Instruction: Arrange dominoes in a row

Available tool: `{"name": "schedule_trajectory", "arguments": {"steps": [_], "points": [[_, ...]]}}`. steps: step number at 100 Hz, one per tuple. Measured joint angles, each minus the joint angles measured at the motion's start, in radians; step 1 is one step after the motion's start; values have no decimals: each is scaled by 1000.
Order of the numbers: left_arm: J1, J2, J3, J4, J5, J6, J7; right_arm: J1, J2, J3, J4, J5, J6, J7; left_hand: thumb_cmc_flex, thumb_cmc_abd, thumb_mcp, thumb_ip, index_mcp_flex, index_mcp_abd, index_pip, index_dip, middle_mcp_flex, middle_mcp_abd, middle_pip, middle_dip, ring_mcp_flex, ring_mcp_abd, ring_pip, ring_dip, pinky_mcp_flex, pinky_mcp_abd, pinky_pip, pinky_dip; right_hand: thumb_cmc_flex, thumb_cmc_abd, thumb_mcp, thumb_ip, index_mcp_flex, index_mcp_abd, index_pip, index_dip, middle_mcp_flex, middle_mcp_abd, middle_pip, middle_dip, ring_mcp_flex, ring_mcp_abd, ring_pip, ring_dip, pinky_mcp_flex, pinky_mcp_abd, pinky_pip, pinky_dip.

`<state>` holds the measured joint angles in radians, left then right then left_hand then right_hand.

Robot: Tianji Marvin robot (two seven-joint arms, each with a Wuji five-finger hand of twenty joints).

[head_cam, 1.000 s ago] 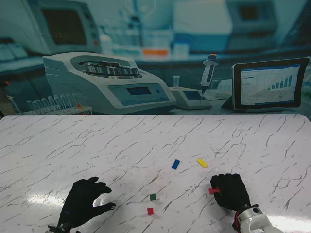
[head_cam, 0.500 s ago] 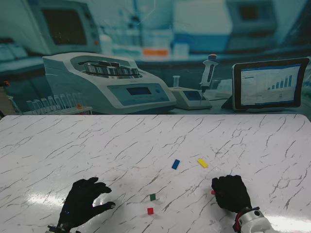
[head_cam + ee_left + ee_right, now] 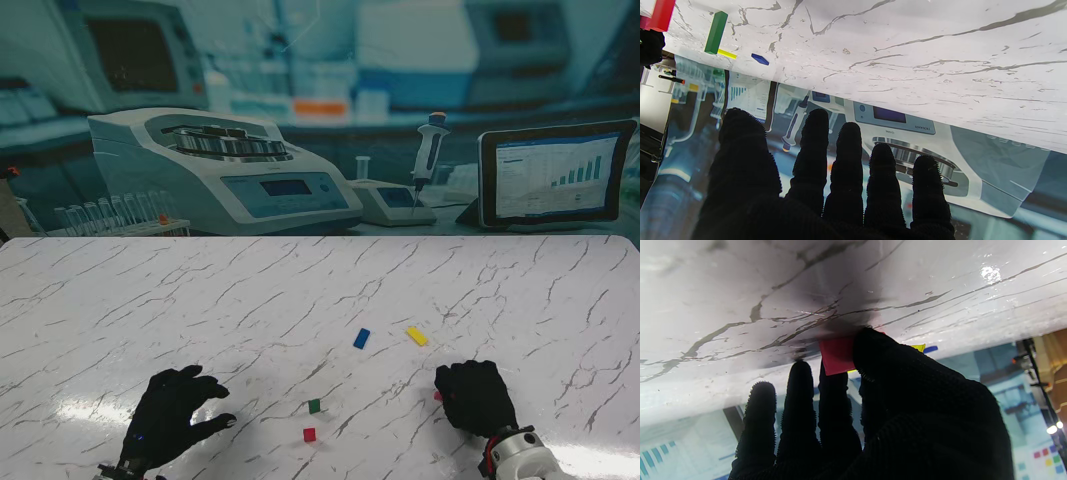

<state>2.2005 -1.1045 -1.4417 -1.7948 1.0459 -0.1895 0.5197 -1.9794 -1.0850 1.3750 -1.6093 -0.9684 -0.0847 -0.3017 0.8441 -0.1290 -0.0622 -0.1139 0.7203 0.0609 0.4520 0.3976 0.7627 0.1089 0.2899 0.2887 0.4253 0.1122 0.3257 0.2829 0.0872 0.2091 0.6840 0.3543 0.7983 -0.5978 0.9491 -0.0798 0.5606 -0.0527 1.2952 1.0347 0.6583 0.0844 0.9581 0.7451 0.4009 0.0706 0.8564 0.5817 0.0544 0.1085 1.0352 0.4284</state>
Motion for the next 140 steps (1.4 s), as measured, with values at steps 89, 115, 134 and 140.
{"name": "schedule_trajectory", "arguments": {"steps": [89, 115, 134, 140], "points": [[-1, 0, -1, 1, -3, 0, -4, -17, 7, 33, -48, 3, -28, 92, 0, 0, 0, 0, 0, 0, 12, 0, 0, 0, 2, 6, 21, 0, 0, 0, 0, 1, 6, 0, 0, -2, -16, 0, -31, 0, -163, -90, -5, 28, -87, -37, -8, 8, -22, -22, -15, 0, -1, 0], [0, 0, -2, 1, -8, 1, -7, -21, 7, 36, -51, -13, -28, 86, 0, 0, 0, 0, 0, 0, 13, 0, 1, 0, 2, 6, 21, 0, 0, 0, 0, 1, 6, 0, 0, -2, -26, 0, -30, -1, -192, -101, -3, 38, -114, -51, 9, 29, -46, -22, -22, 0, -15, 0], [1, -1, -4, 0, -12, 2, -14, -28, 7, 45, -59, -27, -28, 79, 0, 0, 0, 0, 0, 0, 14, 0, 1, 0, 2, 6, 21, 0, 0, 0, 0, 1, 6, 0, 0, -2, -29, 0, -40, 1, -236, -119, -33, 46, -150, -79, 9, 30, -75, -22, -31, 0, -27, -2], [1, -1, -5, 0, -13, 3, -16, -33, 7, 51, -66, -30, -29, 79, 0, 0, 0, 0, 0, 0, 14, 0, 1, 0, 2, 6, 21, 0, 0, 0, 0, 1, 6, 1, 0, -2, -37, 0, -40, 1, -249, -119, -40, 48, -165, -89, -5, 31, -86, -24, -33, 0, -37, -2]]}}
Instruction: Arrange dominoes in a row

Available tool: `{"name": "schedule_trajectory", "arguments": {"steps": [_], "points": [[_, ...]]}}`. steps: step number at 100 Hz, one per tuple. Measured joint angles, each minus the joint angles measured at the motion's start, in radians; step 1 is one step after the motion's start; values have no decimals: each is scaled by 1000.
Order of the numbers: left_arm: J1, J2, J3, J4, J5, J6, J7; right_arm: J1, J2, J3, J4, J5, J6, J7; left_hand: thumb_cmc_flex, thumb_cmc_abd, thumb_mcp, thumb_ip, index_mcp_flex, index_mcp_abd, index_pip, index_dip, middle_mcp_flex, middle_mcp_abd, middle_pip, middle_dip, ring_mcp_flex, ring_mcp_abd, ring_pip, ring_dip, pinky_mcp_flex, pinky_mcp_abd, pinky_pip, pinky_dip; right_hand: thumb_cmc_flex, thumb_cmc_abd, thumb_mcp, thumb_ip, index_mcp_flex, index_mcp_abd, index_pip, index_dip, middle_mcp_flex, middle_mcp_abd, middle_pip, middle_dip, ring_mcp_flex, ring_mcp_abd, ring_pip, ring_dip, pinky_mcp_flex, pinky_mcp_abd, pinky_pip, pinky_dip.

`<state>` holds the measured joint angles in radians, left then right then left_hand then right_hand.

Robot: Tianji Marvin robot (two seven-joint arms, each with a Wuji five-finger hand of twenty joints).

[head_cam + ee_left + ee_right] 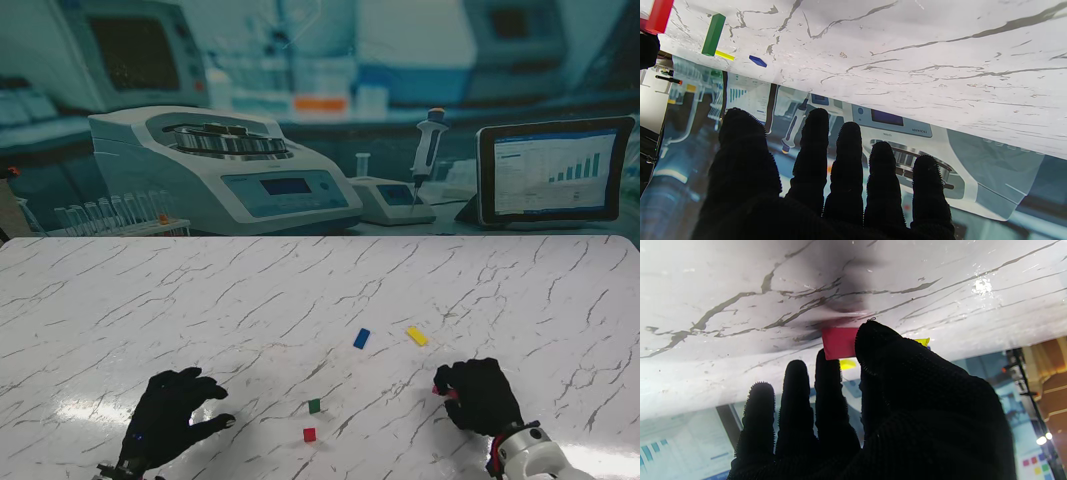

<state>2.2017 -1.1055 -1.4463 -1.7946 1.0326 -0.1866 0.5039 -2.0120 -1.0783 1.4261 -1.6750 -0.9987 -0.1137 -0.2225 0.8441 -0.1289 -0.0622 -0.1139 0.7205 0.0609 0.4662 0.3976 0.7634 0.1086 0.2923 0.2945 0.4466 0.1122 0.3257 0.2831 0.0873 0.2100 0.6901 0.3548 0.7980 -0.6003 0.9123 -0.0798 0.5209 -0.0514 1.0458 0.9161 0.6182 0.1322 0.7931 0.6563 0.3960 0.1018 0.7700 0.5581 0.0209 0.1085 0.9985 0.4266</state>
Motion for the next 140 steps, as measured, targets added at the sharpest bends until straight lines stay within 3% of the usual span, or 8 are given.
{"name": "schedule_trajectory", "arguments": {"steps": [23, 46, 58, 72, 116, 140], "points": [[1, 0, -2, -1, -3, 3, -3, -9, 0, 14, -13, -14, -13, -17, 0, 0, 0, 0, 0, 0, 0, 0, 0, 0, 0, 0, 0, 0, 0, 0, 0, 0, 0, 0, -2, 1, -5, 0, -38, 0, -62, -22, -1, 7, -45, -50, -13, 8, -16, -16, -8, 0, -7, 0], [3, -1, -5, -2, -5, 3, -6, -9, 0, 16, -23, -14, -6, -11, 0, 0, 0, 0, 0, 0, 0, 0, 0, 0, 1, 0, 0, 0, 0, 0, 0, 0, 0, 0, -104, 41, -27, 0, -38, 73, -293, -21, -26, 20, -70, -82, -37, 11, -36, -23, -10, 0, -32, 0], [3, -1, -6, -2, -5, 3, -6, 3, 0, 10, -23, 0, 8, 17, 0, 0, 0, 0, 0, 0, 0, 0, 0, 0, 1, 0, 0, 0, 0, 0, 0, 0, 0, 0, -138, 82, -44, 34, -19, 120, -450, -13, -26, 25, -84, -88, -37, 13, -37, -23, -13, 0, -41, 0], [4, -1, -7, -2, -5, 3, -5, 28, 1, -9, -7, 14, 25, 27, 0, 0, 0, 0, 0, 0, 0, 0, 0, 0, 1, 0, 0, 0, 0, 0, 0, 0, 0, 0, -159, 90, -53, 35, -18, 131, -506, -9, -50, 31, -95, -95, -48, 21, -60, -23, -18, 0, -42, 0], [6, -1, -9, -1, -7, 3, -5, 52, 7, -20, 4, 34, 43, 93, 0, 0, 0, 0, 0, 0, 0, 0, 0, 0, 2, 0, 0, 0, 0, 0, 0, 1, 0, 0, -157, 93, -53, 35, 38, 144, -521, 15, -53, 33, -94, -85, -48, 21, -60, -23, -19, 0, -53, 0], [7, -1, -9, 0, -6, 3, -4, 68, 7, -37, 19, 39, 51, 79, 0, -1, 0, 0, 0, 0, 0, 0, 0, 0, 2, 0, 0, 0, 0, 0, 0, 1, 0, 0, -112, 46, -51, 35, 41, 135, -322, -21, -65, 20, -40, -68, -47, 21, -47, -23, -11, 0, -55, 16]]}}
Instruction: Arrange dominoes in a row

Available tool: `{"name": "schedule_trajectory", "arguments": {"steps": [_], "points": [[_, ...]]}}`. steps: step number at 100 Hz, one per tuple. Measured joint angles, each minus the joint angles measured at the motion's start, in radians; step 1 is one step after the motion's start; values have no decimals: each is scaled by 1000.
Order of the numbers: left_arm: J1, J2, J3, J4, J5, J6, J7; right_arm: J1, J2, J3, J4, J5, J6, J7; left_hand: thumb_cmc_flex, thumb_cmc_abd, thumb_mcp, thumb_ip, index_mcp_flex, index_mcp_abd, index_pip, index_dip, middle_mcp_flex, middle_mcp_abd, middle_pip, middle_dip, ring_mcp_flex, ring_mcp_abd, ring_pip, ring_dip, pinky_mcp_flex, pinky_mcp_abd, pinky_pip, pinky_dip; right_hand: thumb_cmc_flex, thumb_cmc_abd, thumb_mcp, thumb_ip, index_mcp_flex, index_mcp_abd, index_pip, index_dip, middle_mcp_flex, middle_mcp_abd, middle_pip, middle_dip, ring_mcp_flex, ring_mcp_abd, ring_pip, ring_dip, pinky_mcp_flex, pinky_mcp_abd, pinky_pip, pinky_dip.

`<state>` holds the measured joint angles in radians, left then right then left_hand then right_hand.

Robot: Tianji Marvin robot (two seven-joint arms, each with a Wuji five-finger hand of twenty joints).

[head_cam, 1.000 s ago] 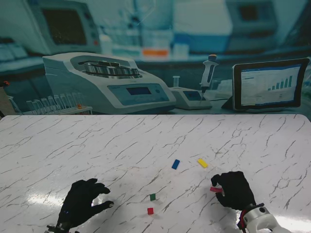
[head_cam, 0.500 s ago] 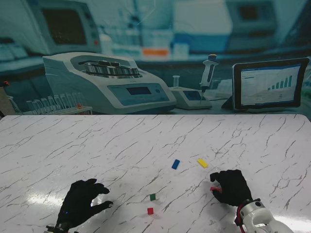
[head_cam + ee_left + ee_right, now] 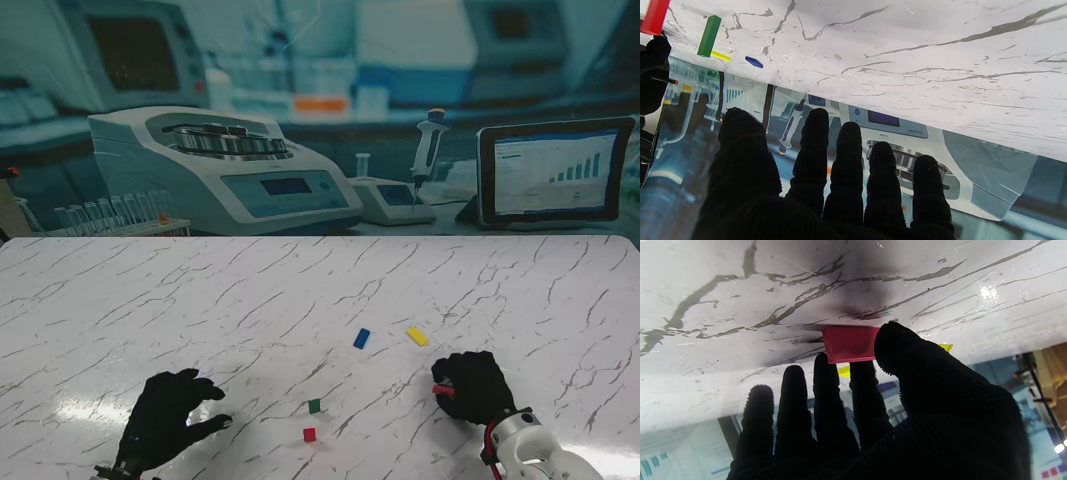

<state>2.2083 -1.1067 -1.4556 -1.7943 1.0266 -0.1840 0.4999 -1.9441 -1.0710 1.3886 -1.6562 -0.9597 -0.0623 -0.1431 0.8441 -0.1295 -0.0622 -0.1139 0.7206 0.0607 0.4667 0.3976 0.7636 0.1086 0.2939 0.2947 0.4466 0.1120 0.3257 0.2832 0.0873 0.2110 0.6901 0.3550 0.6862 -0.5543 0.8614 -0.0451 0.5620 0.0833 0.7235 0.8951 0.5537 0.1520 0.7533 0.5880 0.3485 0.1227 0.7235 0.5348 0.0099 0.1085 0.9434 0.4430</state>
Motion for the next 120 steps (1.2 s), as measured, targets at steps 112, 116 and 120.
{"name": "schedule_trajectory", "arguments": {"steps": [112, 116, 120], "points": [[-8, -1, 8, 16, -2, 0, 15, 28, 2, -28, 18, 3, -10, -10, 0, 0, 0, 0, 0, 0, 12, 0, 0, -1, 6, 0, 0, 0, 0, 0, 0, 7, 0, 0, -3, -98, 160, 0, 63, -110, 301, -16, 202, -74, 99, 72, 107, -43, 63, 32, 29, -1, 32, 3], [-8, -1, 8, 16, -2, 0, 15, 29, 2, -28, 18, 1, -10, -11, 0, 0, 0, 0, 0, 0, 12, 0, 0, -1, 6, 0, 0, 0, 0, 0, 0, 9, 0, 0, -4, -98, 165, 0, 63, -110, 301, -13, 202, -74, 99, 73, 107, -43, 63, 32, 29, -1, 33, 3], [-8, -1, 8, 16, -2, 0, 15, 29, 2, -29, 19, 0, -10, -13, 0, 0, 0, 0, 0, 0, 17, 0, 0, -1, 7, 0, 0, 0, 0, 0, 0, 9, 2, 0, -5, -101, 170, 21, 63, -111, 301, -13, 202, -74, 99, 73, 107, -43, 63, 32, 29, -1, 41, 3]]}}
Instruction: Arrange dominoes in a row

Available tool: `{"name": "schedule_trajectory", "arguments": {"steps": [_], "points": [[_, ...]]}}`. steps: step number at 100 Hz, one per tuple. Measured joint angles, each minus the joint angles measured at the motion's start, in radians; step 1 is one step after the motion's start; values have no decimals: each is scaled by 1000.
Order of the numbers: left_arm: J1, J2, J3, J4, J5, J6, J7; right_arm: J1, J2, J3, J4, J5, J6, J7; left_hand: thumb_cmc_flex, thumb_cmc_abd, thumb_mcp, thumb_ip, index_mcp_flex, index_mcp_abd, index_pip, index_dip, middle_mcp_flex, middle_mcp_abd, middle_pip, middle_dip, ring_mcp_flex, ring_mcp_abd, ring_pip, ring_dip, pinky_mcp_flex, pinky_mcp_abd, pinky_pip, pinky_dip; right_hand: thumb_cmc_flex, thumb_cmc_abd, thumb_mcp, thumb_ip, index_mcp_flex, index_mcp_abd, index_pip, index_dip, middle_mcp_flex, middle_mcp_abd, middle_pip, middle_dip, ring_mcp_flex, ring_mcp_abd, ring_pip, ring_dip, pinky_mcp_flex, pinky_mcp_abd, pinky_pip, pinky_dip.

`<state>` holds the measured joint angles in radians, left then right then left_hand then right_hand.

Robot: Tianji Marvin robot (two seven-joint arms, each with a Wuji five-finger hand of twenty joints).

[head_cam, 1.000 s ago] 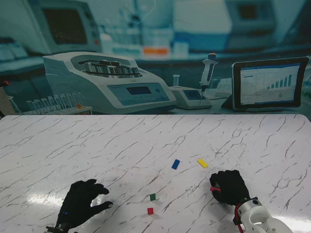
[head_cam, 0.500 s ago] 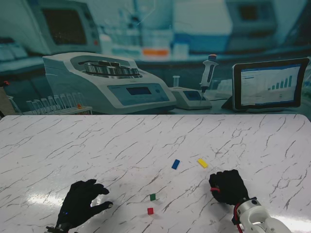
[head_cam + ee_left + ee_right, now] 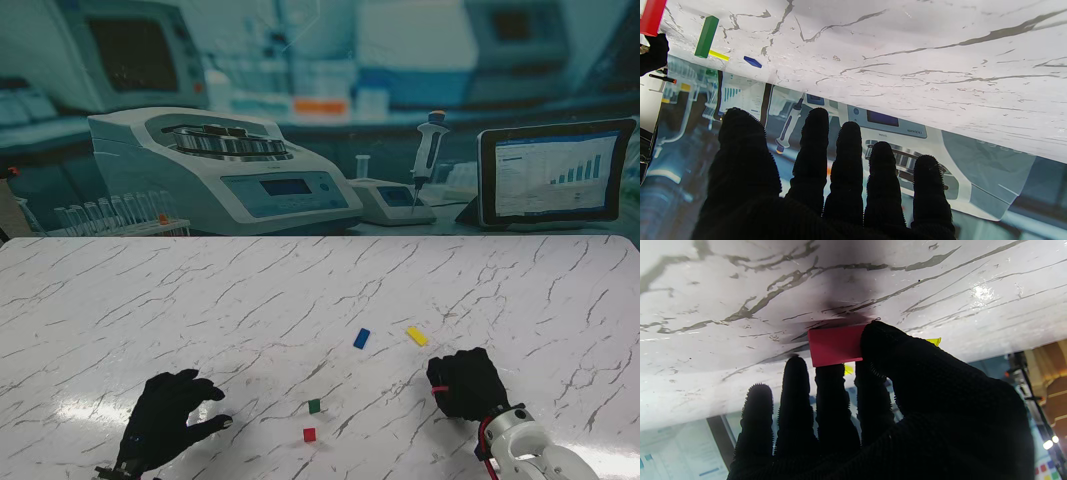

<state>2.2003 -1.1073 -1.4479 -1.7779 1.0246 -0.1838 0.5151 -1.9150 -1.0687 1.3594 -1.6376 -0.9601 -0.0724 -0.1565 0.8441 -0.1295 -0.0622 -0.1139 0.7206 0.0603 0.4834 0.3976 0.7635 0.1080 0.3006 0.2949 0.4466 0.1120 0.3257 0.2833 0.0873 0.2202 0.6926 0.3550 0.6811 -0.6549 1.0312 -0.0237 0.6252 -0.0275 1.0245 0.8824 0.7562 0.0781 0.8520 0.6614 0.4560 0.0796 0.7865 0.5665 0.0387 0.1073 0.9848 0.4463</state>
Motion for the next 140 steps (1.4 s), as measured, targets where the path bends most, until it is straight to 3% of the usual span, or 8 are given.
{"name": "schedule_trajectory", "arguments": {"steps": [28, 45, 68, 93, 105, 123, 140], "points": [[-2, 0, 2, 3, -2, 0, 0, 0, -1, -9, 5, -14, 1, -26, 0, 0, 0, 0, 0, 0, 5, 0, 0, 0, 2, 0, 0, 0, 0, 0, 0, 0, 3, 0, -10, -13, 16, 19, 0, -13, 0, 25, -47, -3, -27, -5, 10, 0, -32, -17, -3, 0, 0, 0], [-3, 0, 3, 5, -3, 0, 1, -5, -1, -16, 1, -30, 9, -46, 0, 0, 0, 0, 0, 0, 5, 0, 0, 0, 2, 0, 0, 0, 0, 0, 0, 0, 3, 0, -10, -22, 17, 19, 7, -23, -1, 36, -140, 35, -72, -29, -35, 10, -67, -42, -16, 0, 0, 0], [-3, 0, 3, 5, -5, 0, 1, -7, -3, -28, -12, -47, 20, -84, 0, 0, 0, 0, 0, 0, 5, 0, 0, 0, 2, 1, 0, 0, 0, 0, 0, 1, 4, 0, -12, -45, 19, 19, 35, -25, -13, 36, -223, 66, -68, -29, -133, 32, -104, -54, -27, 0, 1, 0], [-2, -1, 3, 6, -5, 0, 2, -8, -6, -35, -28, -58, 26, -108, 0, 0, 0, 0, 0, 0, 5, 0, 0, 0, 2, 2, 0, 0, 0, 0, 0, 1, 4, 0, -23, -56, 43, 19, 43, -35, -24, 36, -235, 67, -17, -3, -135, 32, -50, -54, -27, 0, 37, 8], [-2, -1, 2, 6, -5, 0, 2, -8, -9, -39, -31, -55, 26, -128, 0, 0, 0, 0, 0, 0, 6, 0, 0, 0, 2, 2, 0, 0, 0, 0, 0, 1, 4, 0, -23, -57, 46, 19, 44, -36, -24, 36, -207, 31, 78, 83, -119, 28, 41, -7, -25, 0, 79, 13], [5, -1, -6, 1, 1, 0, -1, -8, -11, -46, -44, -44, 23, -130, 0, 0, 0, 0, 0, 0, 7, 0, 0, 0, 3, 2, 0, 0, 0, 0, 0, 1, 4, 1, -23, -57, 45, 19, 45, -36, -24, 46, -106, 20, 127, 168, -51, 13, 114, 34, -4, 0, 114, 20], [12, -1, -13, -8, 7, 0, -4, -2, -13, -68, -46, -35, 22, -156, 0, 0, 0, 0, 0, 0, 7, 0, 0, 0, 3, 2, 4, 0, 0, 0, 0, 1, 4, 1, -23, -45, 40, 19, 36, -36, -24, 59, 51, -36, 133, 136, 35, -19, 123, 44, 0, 0, 115, 20]]}}
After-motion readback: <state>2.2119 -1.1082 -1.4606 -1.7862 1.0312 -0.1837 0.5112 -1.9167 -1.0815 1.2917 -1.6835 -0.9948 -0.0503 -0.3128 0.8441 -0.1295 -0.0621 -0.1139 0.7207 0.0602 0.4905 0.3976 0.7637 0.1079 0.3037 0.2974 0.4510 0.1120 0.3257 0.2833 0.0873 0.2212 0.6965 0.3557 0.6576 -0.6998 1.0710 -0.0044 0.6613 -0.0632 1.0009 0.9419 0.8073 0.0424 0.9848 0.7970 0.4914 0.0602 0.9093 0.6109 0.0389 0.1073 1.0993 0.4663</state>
